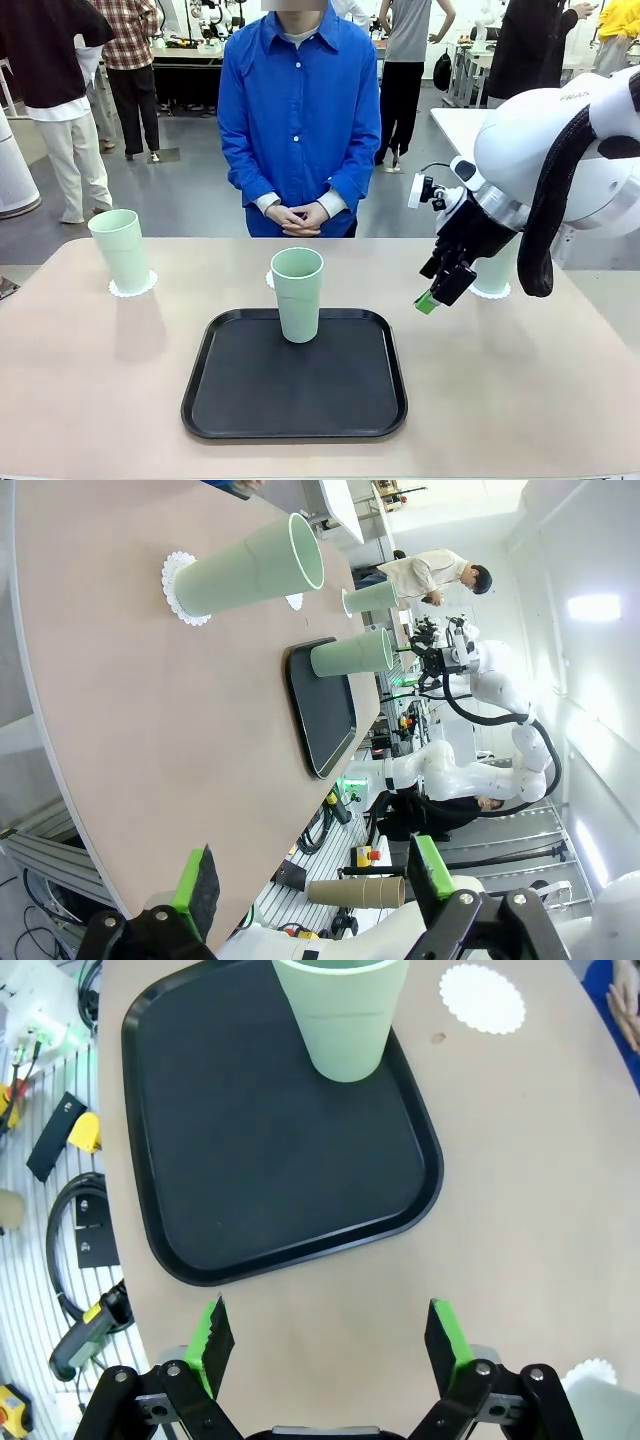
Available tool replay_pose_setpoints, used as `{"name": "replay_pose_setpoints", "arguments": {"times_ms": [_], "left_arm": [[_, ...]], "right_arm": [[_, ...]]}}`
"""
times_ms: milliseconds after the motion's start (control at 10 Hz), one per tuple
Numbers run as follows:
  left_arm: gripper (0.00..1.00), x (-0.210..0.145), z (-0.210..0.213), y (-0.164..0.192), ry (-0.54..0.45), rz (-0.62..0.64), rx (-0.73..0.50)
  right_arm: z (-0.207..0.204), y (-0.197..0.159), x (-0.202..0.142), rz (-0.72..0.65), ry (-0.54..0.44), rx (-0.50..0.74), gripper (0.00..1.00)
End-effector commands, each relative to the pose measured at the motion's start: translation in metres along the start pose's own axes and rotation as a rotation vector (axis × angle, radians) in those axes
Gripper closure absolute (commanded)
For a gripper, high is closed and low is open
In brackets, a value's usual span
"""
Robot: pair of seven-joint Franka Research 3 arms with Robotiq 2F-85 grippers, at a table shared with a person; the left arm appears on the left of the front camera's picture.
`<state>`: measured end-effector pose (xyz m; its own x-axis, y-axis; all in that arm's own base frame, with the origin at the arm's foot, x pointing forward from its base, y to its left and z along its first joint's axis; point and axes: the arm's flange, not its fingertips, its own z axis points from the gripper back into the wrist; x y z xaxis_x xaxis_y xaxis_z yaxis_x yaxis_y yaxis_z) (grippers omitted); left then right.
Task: Place coasters on the table and set cups on them.
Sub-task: Take one Reusable plastic cup from the Flat Tray and place it on a coaster set by the human.
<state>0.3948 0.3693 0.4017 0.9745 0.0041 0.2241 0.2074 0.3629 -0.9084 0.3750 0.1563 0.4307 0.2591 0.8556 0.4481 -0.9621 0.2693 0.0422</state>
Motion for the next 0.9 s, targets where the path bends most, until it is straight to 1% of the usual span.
{"name": "replay_pose_setpoints", "arguments": {"times_ms": [0,100,200,300,500,600,800], "left_arm": [[0.00,-0.001,0.001,-0.002,-0.002,0.001,0.004],[0.00,-0.001,0.001,-0.002,-0.002,0.001,0.004],[0.00,-0.001,0.001,-0.002,-0.002,0.001,0.004],[0.00,-0.001,0.001,-0.002,-0.002,0.001,0.004],[0.00,-0.001,0.001,-0.002,-0.002,0.001,0.004],[0.00,-0.001,0.001,-0.002,-0.002,0.001,0.004],[0.00,-0.001,0.001,-0.002,-0.002,0.001,0.004]], "right_arm": [[0.000,0.001,-0.001,-0.001,0.024,0.001,0.00],[0.000,0.000,0.000,0.000,0.000,0.000,0.00],[-0.011,-0.007,-0.001,0.134,-0.170,0.030,0.00],[-0.030,-0.015,0.002,0.205,-0.357,0.064,0.00],[-0.061,-0.026,0.014,0.205,-0.530,0.125,0.00],[-0.074,-0.029,0.019,0.247,-0.599,0.134,0.00],[-0.095,-0.043,0.021,0.151,-0.821,0.205,0.00]]}}
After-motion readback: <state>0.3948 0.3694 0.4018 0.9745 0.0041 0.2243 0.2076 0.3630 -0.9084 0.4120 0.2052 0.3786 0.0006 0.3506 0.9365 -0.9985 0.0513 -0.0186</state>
